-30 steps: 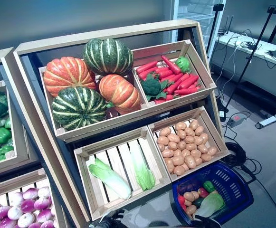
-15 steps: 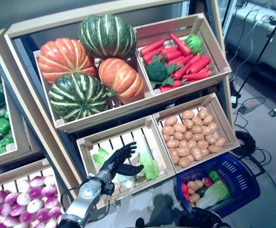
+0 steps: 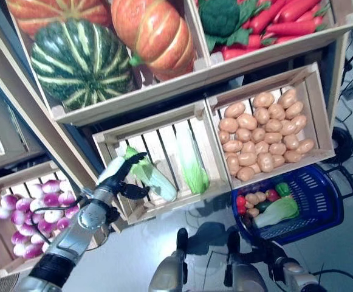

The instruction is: Put vegetables into the basket

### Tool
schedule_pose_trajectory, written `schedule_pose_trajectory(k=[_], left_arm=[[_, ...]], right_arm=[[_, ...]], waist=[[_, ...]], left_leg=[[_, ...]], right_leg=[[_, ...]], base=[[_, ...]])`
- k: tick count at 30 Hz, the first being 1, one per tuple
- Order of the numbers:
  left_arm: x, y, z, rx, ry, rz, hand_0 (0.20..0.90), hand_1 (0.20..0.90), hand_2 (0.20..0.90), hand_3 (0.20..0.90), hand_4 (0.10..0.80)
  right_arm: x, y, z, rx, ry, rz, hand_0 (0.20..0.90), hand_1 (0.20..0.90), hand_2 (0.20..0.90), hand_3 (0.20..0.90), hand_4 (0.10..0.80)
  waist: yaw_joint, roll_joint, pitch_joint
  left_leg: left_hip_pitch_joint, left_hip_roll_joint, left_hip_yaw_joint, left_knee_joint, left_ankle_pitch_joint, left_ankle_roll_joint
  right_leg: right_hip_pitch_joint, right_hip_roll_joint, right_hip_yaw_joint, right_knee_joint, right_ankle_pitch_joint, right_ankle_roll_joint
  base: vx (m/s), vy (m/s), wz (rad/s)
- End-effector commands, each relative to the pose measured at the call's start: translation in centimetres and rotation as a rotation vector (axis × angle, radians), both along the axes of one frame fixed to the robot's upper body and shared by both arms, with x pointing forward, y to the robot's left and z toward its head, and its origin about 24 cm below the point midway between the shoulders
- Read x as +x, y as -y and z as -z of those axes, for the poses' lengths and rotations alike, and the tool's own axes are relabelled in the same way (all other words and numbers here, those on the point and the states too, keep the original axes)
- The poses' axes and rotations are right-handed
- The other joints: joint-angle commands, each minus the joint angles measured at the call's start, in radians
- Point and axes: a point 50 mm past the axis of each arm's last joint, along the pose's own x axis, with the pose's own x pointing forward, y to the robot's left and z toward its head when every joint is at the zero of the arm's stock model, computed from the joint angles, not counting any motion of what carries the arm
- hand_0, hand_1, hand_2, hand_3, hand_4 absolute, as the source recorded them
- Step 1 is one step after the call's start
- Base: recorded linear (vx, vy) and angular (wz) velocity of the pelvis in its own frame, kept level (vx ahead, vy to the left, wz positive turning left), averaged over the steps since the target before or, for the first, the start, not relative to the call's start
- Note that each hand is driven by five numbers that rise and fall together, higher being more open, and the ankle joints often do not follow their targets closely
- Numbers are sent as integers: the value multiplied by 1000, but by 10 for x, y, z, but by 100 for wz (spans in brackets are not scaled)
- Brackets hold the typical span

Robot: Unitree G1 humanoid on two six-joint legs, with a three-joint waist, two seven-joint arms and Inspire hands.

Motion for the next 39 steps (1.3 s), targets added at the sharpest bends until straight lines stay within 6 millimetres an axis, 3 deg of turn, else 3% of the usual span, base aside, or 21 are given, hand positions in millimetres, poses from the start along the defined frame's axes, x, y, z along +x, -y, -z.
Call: schedule_pose_trajectory(k=[1, 12, 20, 24, 33, 39], left_arm=[[17, -9, -74, 304, 362, 62, 900, 900, 900, 900, 800], [32, -19, -99, 694, 652, 139, 900, 900, 900, 900, 800], [48, -10, -110, 722, 825, 160, 900, 900, 900, 900, 800], [58, -2, -109, 721, 825, 170, 900, 900, 900, 900, 800], [68, 4, -87, 704, 724, 149, 900, 900, 900, 900, 800], [74, 3, -65, 691, 511, 134, 900, 900, 900, 900, 800]], right_arm=[[9, -9, -4, 50, 72, -36, 900, 900, 900, 900, 800], [64, -8, -40, 64, 260, -68, 900, 900, 900, 900, 800], [96, -13, -65, 45, 339, -101, 900, 900, 900, 900, 800], [109, -11, -77, 46, 373, -98, 900, 900, 900, 900, 800], [124, -12, -91, 32, 395, -115, 900, 900, 900, 900, 800], [134, -14, -101, 24, 430, -121, 900, 900, 900, 900, 800]], waist=[[11, -42, -4], [-5, -48, 86], [-43, -58, 137], [-52, -64, 145], [-68, -73, 146], [-77, -78, 146]], left_leg=[[-144, -46, -38, 113, -4, 0], [-270, -42, -29, 165, 14, -9], [-349, -49, -3, 191, 22, -8], [-384, -56, -1, 193, 27, -8], [-435, -69, 16, 185, 32, -6], [-461, -71, 28, 184, 31, -7]], right_leg=[[-66, -2, 12, 173, -93, -59], [-188, 14, 19, 221, -83, -65], [-289, 12, 41, 261, -73, -61], [-333, 8, 52, 271, -65, -57], [-404, 0, 65, 277, -48, -45], [-439, -7, 69, 276, -38, -35]], base=[[-100, -44, 9], [-103, 4, 1], [-98, 61, -5], [-70, 68, -6], [-23, 42, -7], [0, 0, 0]])
